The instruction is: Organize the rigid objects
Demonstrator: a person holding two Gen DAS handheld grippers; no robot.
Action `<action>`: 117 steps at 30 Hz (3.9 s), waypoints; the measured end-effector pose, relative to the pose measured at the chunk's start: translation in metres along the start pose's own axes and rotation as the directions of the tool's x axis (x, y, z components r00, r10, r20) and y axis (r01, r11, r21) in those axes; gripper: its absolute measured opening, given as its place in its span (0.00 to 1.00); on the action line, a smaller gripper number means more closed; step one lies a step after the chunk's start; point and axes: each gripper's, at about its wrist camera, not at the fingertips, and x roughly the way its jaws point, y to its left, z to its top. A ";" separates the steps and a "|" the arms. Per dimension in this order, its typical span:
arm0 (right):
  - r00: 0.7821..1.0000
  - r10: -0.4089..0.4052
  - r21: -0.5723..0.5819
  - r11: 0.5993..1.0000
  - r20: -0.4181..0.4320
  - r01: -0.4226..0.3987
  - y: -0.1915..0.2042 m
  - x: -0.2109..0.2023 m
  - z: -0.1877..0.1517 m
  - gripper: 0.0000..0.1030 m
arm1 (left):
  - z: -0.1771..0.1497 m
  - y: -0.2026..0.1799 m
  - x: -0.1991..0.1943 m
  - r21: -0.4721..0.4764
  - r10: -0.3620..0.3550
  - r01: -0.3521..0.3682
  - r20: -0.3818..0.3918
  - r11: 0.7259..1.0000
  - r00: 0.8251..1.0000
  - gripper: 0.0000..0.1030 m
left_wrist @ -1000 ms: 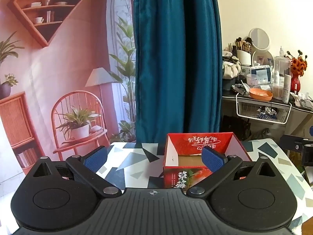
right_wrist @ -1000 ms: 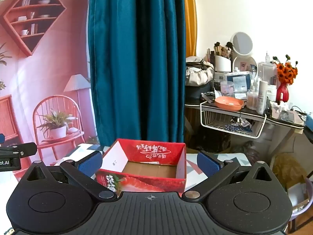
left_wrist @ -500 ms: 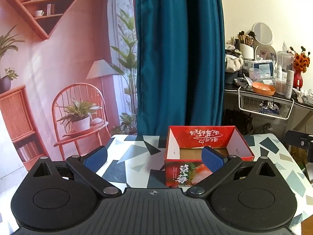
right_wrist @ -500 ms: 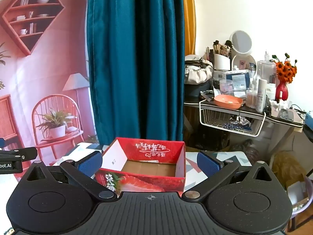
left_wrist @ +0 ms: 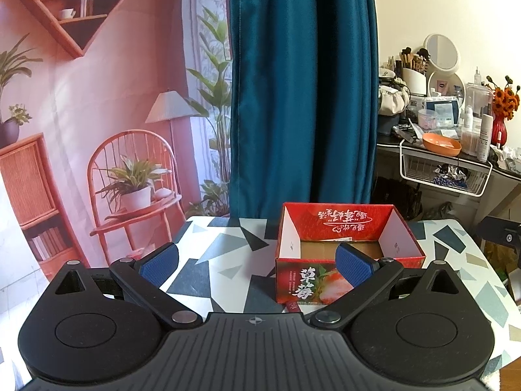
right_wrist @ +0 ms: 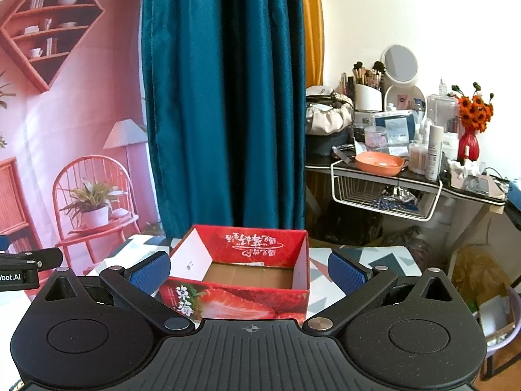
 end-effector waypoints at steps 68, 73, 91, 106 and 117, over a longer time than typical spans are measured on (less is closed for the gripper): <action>0.998 0.040 0.127 0.991 0.056 -0.047 -0.031 0.026 -0.041 1.00 | -0.029 0.013 0.060 -0.158 -0.084 0.057 -0.165 0.986 0.983 1.00; 0.997 0.036 0.122 0.992 -0.072 -0.027 -0.040 0.064 -0.071 1.00 | -0.054 0.012 0.100 -0.161 -0.096 0.054 -0.269 0.986 0.958 1.00; 0.972 -0.021 0.021 0.999 -0.234 0.026 -0.048 0.150 -0.185 1.00 | -0.118 -0.013 0.174 -0.158 -0.158 0.113 -0.317 0.981 0.935 1.00; 0.940 0.074 0.091 0.995 -0.334 -0.046 -0.052 0.169 -0.209 0.98 | -0.142 -0.029 0.200 -0.122 -0.186 0.150 -0.389 0.981 0.902 0.94; 0.926 0.106 0.105 0.992 -0.361 -0.073 -0.052 0.173 -0.213 0.85 | -0.153 -0.045 0.212 -0.147 -0.316 0.280 -0.417 0.949 0.852 0.72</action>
